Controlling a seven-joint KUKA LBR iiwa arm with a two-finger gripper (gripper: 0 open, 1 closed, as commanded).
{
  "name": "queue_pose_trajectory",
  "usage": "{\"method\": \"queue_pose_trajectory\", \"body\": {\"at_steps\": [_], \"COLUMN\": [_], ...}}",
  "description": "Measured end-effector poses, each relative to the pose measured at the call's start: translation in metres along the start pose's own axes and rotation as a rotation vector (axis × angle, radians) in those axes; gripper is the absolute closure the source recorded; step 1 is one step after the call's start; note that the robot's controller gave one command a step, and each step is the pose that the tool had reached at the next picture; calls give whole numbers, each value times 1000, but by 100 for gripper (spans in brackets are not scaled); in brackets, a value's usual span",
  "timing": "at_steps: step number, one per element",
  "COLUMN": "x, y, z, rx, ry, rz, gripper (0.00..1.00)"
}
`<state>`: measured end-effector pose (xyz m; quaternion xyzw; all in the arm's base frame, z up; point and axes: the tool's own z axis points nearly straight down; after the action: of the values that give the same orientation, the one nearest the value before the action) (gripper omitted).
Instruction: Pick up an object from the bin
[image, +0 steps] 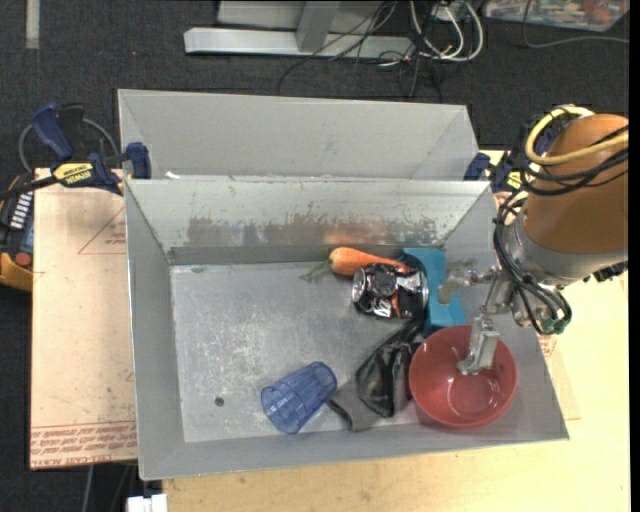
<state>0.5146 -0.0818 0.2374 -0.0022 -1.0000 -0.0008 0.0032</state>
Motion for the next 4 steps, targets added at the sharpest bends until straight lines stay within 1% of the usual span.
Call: {"method": "queue_pose_trajectory", "body": {"at_steps": [1,2,3,4], "x": [-2,-14,-8,-80], "y": [1,-44,-68,-51], "z": [-4,102,87,98], "rx": [1,1,0,3], "ry": [-8,-8,-9,-14], "rz": [-4,-144,-85,-403], "gripper": [0,0,0,0]}}
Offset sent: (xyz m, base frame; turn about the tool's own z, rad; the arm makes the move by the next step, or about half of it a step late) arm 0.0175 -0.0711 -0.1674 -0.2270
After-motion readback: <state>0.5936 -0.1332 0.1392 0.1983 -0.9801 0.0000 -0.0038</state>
